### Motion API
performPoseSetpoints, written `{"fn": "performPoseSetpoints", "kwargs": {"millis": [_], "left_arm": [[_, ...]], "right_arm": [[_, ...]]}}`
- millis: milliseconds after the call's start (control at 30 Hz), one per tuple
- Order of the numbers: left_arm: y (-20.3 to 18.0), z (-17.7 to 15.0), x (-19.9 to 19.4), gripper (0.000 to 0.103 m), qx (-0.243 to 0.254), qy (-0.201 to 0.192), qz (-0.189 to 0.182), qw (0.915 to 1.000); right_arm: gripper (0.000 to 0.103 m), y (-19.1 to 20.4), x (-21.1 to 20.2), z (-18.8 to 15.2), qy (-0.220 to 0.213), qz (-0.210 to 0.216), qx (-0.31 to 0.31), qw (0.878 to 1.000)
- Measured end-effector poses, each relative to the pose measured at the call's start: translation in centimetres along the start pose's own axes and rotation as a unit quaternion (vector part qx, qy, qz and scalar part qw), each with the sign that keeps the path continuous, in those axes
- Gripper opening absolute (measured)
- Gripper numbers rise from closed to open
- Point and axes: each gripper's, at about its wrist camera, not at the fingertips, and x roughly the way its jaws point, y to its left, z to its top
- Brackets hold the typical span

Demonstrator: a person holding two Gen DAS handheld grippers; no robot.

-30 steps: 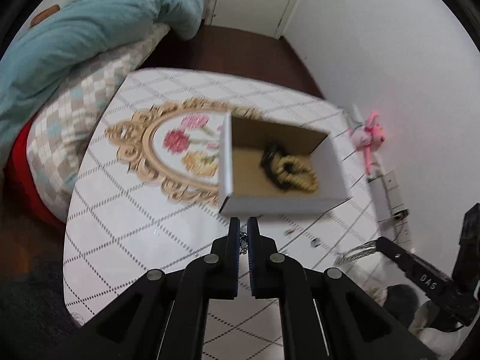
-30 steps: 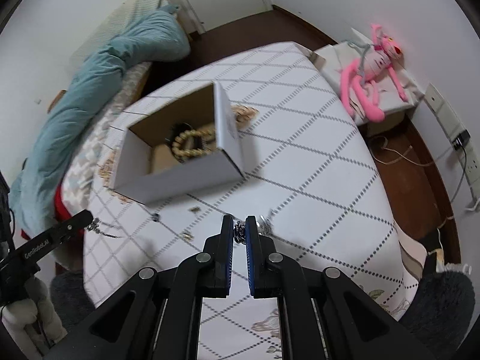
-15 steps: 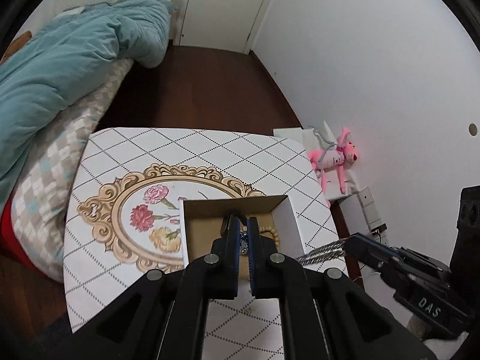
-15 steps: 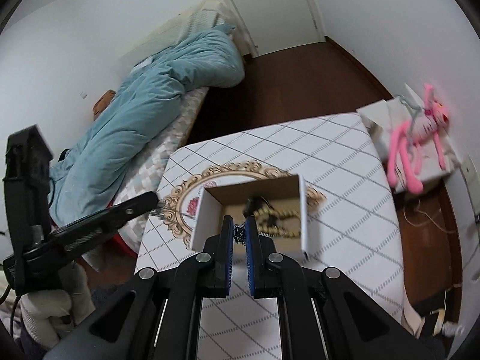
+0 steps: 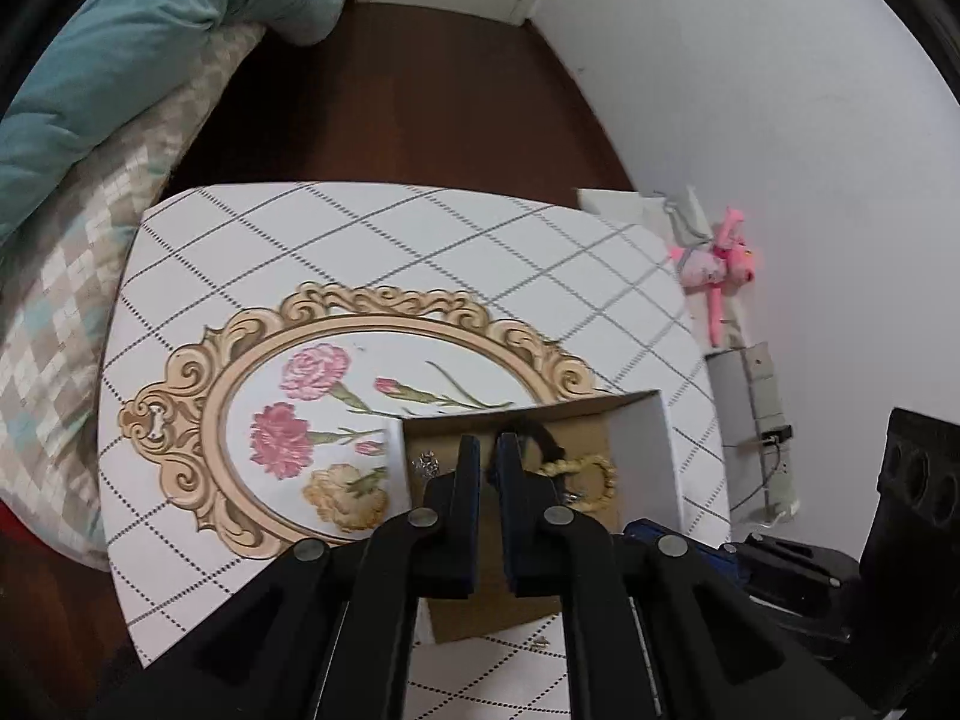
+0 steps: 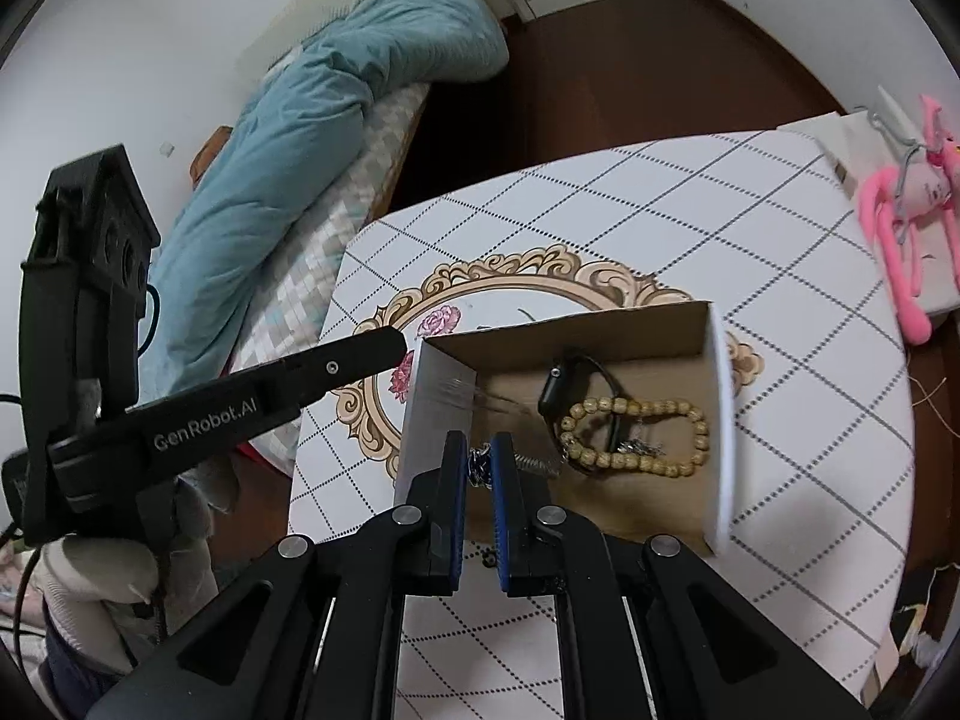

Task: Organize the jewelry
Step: 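Carry both silver chains into the white box and open both tools, then lift both tools out of the box toward the remaining jewelry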

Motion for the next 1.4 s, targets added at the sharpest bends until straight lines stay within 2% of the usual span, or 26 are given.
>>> {"fn": "performPoseSetpoints", "kwargs": {"millis": [67, 167, 200, 233, 267, 300, 333, 400, 533, 567, 633, 733, 800, 867, 967, 1033, 1133, 1200, 1400], "left_arm": [[0.4, 0.4, 0.2, 0.005, -0.010, 0.009, 0.014, 0.9998], [1.2, 0.5, 0.4, 0.009, -0.021, 0.011, 0.035, 0.9991], [1.4, 0.4, 0.5, 0.017, -0.022, 0.009, 0.044, 0.9987], [1.6, 0.3, 0.5, 0.038, -0.022, 0.007, 0.054, 0.9983], [1.7, 0.1, 0.5, 0.052, -0.022, 0.002, 0.065, 0.9976], [1.8, -0.3, 0.3, 0.072, -0.022, -0.007, 0.074, 0.9970], [1.9, -0.6, 0.2, 0.076, -0.023, -0.015, 0.084, 0.9960], [2.0, -1.2, 0.0, 0.076, -0.018, -0.029, 0.101, 0.9943], [1.7, -2.6, -0.1, 0.077, -0.009, -0.049, 0.132, 0.9900], [1.6, -3.3, 0.0, 0.079, -0.008, -0.055, 0.142, 0.9883], [1.5, -4.1, 0.1, 0.091, -0.008, -0.061, 0.151, 0.9865], [1.4, -5.6, 0.5, 0.092, -0.006, -0.065, 0.169, 0.9835], [1.2, -6.4, 0.7, 0.099, -0.006, -0.064, 0.173, 0.9829], [1.0, -7.2, 0.7, 0.101, -0.005, -0.067, 0.174, 0.9824], [0.6, -8.2, 0.4, 0.103, -0.003, -0.079, 0.180, 0.9805], [0.2, -8.8, 0.2, 0.103, -0.002, -0.086, 0.182, 0.9795], [-0.4, -9.4, 0.0, 0.103, 0.000, -0.090, 0.183, 0.9789], [-0.7, -9.8, -0.3, 0.103, -0.001, -0.091, 0.183, 0.9789], [-2.0, -10.8, -2.3, 0.103, 0.004, -0.111, 0.183, 0.9769]], "right_arm": [[0.008, 0.0, 0.8, 0.5, 0.008, 0.001, 0.000, 1.000], [0.009, -0.1, 2.6, 0.8, 0.049, 0.006, 0.004, 0.999], [0.009, -0.3, 3.0, 0.9, 0.054, -0.002, 0.003, 0.999], [0.010, -0.5, 3.6, 0.8, 0.065, -0.012, 0.001, 0.998], [0.013, -0.9, 4.1, 0.6, 0.077, -0.020, 0.003, 0.997], [0.024, -1.4, 4.3, 0.5, 0.083, -0.026, 0.007, 0.996], [0.038, -1.9, 4.4, 0.2, 0.085, -0.032, 0.008, 0.996], [0.050, -2.6, 4.0, -0.1, 0.076, -0.050, 0.007, 0.996], [0.050, -3.4, 2.5, -0.9, 0.044, -0.118, -0.015, 0.992], [0.050, -3.5, 2.1, -1.3, 0.035, -0.142, -0.023, 0.989], [0.050, -3.7, 1.5, -2.0, 0.019, -0.178, -0.036, 0.983], [0.051, -3.9, 0.8, -2.8, 0.001, -0.220, -0.049, 0.974], [0.057, -4.0, 0.2, -3.3, -0.007, -0.224, -0.050, 0.973], [0.062, -3.5, -0.4, -3.6, -0.017, -0.227, -0.056, 0.972], [0.077, -2.4, -1.4, -4.2, -0.038, -0.245, -0.075, 0.966], [0.097, -1.9, -1.9, -4.5, -0.053, -0.273, -0.091, 0.956], [0.100, -1.8, -2.2, -4.8, -0.062, -0.297, -0.098, 0.948], [0.103, -2.0, -2.4, -5.0, -0.065, -0.301, -0.098, 0.946], [0.103, -1.9, -4.4, -5.8, -0.091, -0.301, -0.091, 0.945]]}}
